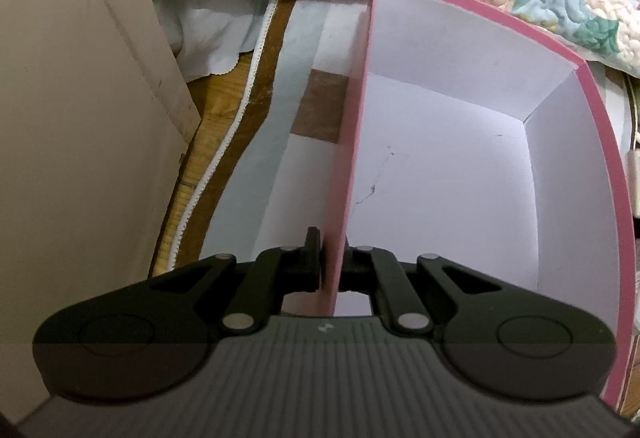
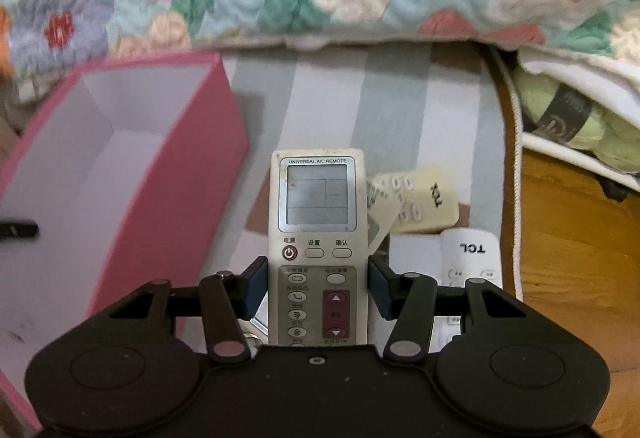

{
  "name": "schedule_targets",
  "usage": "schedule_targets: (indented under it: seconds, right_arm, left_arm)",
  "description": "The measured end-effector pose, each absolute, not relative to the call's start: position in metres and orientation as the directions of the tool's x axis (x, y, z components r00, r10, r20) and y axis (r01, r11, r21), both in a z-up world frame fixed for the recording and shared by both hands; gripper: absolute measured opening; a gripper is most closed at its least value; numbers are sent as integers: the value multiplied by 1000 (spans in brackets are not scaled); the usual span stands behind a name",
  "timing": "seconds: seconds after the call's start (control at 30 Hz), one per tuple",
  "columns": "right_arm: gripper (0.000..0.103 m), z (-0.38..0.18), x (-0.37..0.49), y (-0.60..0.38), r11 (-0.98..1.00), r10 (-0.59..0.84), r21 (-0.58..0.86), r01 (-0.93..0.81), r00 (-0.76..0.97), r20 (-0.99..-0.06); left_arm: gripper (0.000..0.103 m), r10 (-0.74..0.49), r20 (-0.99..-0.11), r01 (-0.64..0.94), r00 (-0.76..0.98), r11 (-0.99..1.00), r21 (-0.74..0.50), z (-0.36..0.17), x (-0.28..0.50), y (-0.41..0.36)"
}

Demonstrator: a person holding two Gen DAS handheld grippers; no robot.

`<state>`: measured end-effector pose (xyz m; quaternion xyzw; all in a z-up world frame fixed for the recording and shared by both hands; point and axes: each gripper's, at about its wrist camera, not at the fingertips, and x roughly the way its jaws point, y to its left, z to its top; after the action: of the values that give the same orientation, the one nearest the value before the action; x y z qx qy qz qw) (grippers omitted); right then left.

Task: Organize rigid objects
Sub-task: 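Carry the cream remote into the pink box and open the right tool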

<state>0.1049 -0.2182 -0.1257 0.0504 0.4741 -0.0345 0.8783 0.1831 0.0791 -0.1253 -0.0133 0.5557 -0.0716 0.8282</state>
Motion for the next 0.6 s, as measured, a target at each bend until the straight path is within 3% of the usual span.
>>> schedule_targets:
  seconds: [0.2, 0.33, 0.6]
  right_arm:
    - [58, -66, 111, -204, 970, 158, 236, 55, 597, -787]
    - [58, -39, 143, -167, 946, 289, 323, -30, 528, -798]
    - [58, -83, 217, -99, 926, 374, 373, -60, 284, -883]
  left_arm:
    - [6, -149, -928, 97, 342, 988, -122, -127, 184, 79]
    - [6, -146, -934, 115, 326, 987, -114, -128, 181, 75]
    - [6, -159, -929, 133, 334, 984, -120, -129, 177, 73]
